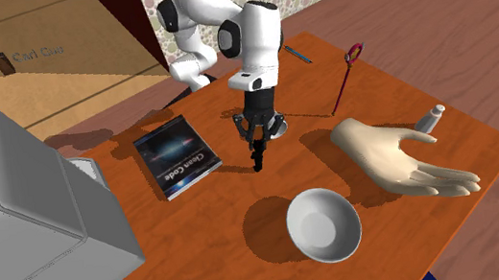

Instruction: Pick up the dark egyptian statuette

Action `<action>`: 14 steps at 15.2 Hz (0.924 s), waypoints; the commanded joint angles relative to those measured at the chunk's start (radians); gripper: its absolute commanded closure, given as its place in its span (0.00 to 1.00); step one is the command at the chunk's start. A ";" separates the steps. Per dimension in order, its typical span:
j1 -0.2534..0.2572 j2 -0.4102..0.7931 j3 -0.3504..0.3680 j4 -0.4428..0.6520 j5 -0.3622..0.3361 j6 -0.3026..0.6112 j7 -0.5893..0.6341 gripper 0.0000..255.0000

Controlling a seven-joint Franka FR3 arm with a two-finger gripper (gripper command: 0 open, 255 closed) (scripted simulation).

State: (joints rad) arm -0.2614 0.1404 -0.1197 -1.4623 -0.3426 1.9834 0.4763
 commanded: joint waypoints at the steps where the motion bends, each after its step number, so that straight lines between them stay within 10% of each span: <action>1: 0.000 0.000 0.000 -0.001 0.000 0.001 0.000 1.00; 14: 0.000 0.033 0.001 0.136 0.016 -0.099 -0.035 1.00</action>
State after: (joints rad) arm -0.2611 0.1676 -0.1183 -1.3495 -0.3296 1.9015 0.4482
